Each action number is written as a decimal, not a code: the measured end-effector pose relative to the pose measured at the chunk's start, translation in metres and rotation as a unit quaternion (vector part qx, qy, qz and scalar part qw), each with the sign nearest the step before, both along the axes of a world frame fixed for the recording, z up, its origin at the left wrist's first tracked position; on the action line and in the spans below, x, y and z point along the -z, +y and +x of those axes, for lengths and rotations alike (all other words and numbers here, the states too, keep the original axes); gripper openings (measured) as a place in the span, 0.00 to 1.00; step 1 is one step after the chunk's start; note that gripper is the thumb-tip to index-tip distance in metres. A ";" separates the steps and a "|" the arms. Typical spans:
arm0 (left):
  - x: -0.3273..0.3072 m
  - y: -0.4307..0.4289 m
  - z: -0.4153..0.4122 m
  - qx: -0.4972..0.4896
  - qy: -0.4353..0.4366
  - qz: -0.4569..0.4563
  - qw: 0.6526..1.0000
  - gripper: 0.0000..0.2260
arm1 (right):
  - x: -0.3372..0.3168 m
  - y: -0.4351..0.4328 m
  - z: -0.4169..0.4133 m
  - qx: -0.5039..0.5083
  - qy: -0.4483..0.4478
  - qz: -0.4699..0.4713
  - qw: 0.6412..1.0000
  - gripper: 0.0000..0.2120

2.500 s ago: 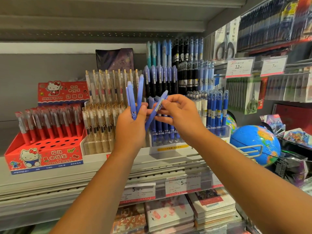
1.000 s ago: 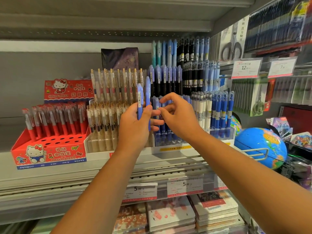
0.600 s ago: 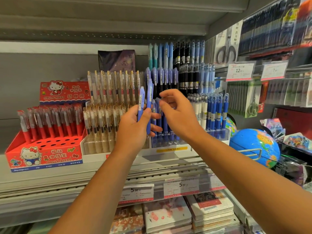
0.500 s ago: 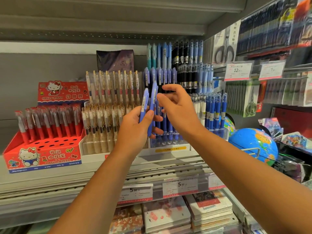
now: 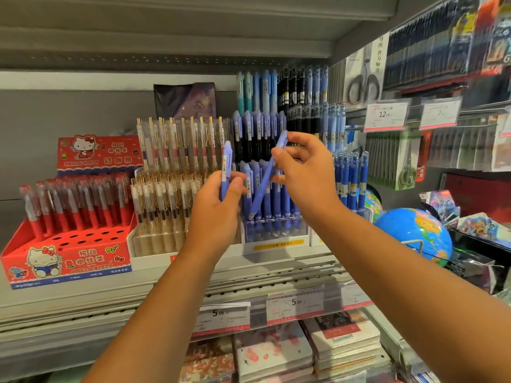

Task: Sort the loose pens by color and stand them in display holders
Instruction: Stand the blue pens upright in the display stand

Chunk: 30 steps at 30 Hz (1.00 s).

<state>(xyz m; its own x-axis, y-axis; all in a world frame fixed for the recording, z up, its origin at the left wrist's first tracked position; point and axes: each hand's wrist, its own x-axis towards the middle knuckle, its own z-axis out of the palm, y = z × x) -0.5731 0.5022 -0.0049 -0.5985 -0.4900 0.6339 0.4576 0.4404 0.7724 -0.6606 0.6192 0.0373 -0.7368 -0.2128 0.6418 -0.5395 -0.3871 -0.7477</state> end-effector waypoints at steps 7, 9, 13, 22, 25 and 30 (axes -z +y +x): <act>-0.005 0.002 0.003 0.078 0.009 0.079 0.994 0.14 | 0.009 -0.003 -0.015 0.090 0.060 0.047 0.993 0.13; -0.006 0.002 0.003 0.066 0.000 0.067 0.996 0.15 | 0.012 -0.004 -0.016 0.107 0.082 0.070 0.988 0.12; -0.004 0.003 0.002 0.056 -0.016 0.028 0.998 0.15 | 0.016 -0.008 -0.016 0.109 0.104 0.107 0.983 0.13; 0.001 -0.003 -0.004 0.033 0.044 0.001 0.998 0.12 | 0.025 -0.017 -0.021 0.100 0.127 0.190 0.968 0.12; 0.002 -0.005 -0.005 0.044 0.058 0.017 0.997 0.12 | 0.029 -0.018 -0.022 0.103 0.124 0.210 0.964 0.12; 0.003 -0.006 -0.005 0.026 0.046 -0.001 0.999 0.12 | 0.031 -0.015 -0.023 0.109 0.128 0.220 0.961 0.11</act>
